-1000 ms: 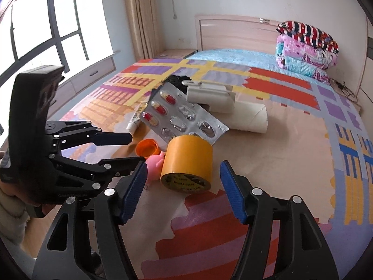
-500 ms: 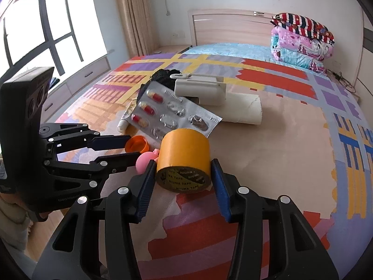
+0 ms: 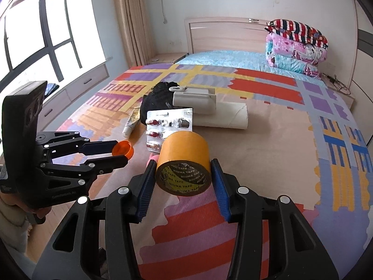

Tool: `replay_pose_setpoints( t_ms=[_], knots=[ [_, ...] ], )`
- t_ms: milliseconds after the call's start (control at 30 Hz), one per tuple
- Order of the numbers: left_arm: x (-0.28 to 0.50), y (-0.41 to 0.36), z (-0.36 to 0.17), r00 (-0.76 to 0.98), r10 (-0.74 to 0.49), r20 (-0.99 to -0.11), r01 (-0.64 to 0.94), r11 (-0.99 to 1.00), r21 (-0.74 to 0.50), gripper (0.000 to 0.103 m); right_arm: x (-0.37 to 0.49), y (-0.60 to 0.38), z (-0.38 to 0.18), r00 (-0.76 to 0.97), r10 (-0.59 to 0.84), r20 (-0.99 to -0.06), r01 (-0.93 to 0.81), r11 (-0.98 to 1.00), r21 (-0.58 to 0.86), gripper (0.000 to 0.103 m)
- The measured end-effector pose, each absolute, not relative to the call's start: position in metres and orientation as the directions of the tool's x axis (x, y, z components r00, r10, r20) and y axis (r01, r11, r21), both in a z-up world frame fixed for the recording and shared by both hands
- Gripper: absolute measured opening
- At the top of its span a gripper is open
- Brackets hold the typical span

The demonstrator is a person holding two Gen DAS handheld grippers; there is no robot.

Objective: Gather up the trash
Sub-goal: 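Carry the tape roll and the orange cap over the trash bin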

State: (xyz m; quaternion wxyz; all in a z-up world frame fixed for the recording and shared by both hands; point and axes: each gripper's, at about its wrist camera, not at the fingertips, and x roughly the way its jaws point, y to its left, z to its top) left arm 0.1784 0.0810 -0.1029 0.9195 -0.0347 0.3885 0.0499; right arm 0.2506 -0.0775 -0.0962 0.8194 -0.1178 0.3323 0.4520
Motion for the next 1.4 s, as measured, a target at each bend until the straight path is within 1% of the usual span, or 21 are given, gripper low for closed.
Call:
replay_pose_setpoints(
  t_ms=[667, 1100, 1400],
  knots=[
    [0.131, 0.046, -0.084, 0.723, 0.041, -0.69, -0.089, 0.995, -0.034, 0.028, 0.214, -0.115, -0.08, 0.395, 0.676, -0.622, -0.823, 0.561, 0.087, 0.047],
    [0.101, 0.012, -0.092, 0.713, -0.008, -0.701, -0.045, 0.997, -0.058, 0.028, 0.174, -0.142, -0.089, 0.366, 0.671, -0.645, -0.842, 0.534, 0.078, 0.047],
    [0.085, -0.008, -0.116, 0.663, -0.045, -0.747, 0.004, 0.998, -0.056, 0.028, 0.146, -0.153, -0.113, 0.292, 0.658, -0.694, -0.866, 0.49, 0.1, 0.047]
  ],
)
